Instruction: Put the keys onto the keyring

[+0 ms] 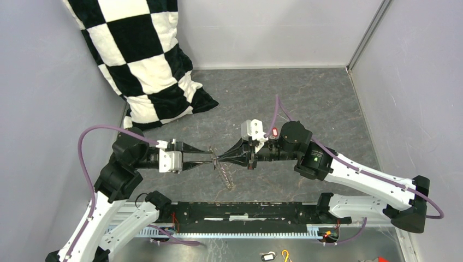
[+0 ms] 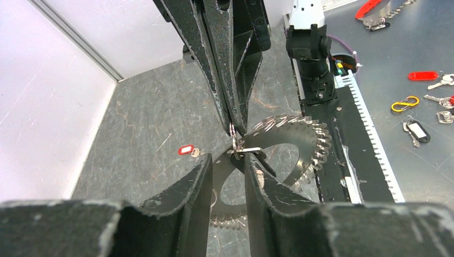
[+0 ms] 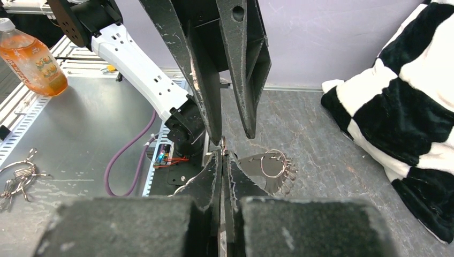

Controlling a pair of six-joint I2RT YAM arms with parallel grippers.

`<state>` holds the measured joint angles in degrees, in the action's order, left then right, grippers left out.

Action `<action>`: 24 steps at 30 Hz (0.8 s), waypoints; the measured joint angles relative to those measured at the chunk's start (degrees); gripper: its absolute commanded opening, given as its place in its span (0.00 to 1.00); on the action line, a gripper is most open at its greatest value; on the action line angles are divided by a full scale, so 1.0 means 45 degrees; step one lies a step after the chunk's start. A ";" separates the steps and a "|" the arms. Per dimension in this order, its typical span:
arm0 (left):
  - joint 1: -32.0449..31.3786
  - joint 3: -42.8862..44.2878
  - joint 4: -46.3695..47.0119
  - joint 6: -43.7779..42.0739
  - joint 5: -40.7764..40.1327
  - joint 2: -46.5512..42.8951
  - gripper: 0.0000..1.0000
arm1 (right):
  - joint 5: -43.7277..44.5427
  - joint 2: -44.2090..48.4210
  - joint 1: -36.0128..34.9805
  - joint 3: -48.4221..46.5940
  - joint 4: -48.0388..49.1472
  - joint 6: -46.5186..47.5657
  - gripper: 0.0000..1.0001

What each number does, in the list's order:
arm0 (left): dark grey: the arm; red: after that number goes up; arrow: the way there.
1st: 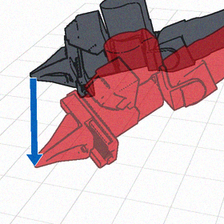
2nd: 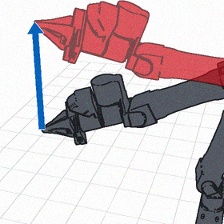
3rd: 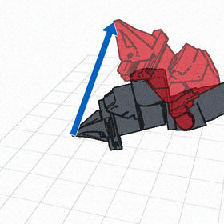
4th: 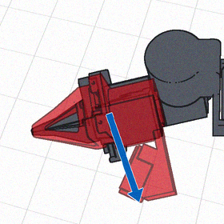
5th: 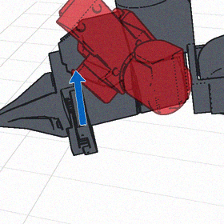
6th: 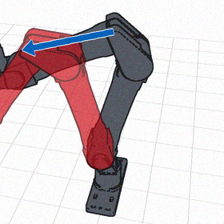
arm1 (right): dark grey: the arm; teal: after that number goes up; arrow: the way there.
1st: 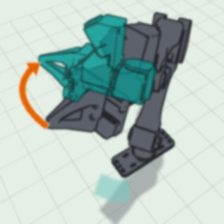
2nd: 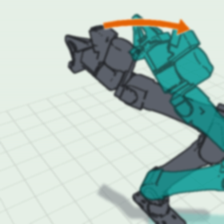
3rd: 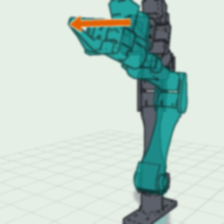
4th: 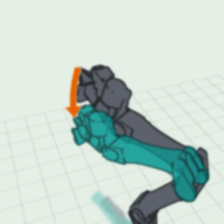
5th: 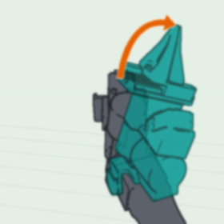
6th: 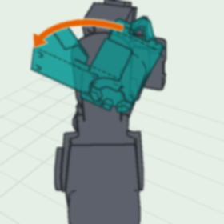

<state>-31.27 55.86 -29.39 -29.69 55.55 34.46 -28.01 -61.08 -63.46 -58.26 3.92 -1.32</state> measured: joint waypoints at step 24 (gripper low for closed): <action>0.0000 -0.0083 0.0180 0.0136 0.0330 0.0010 0.20 | -0.0423 -0.0126 0.0029 0.0000 0.0476 -0.0559 0.00</action>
<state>-31.27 55.48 -28.58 -29.08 57.04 34.50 -29.91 -61.65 -63.33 -58.26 6.07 -3.84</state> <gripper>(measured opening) 0.230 0.010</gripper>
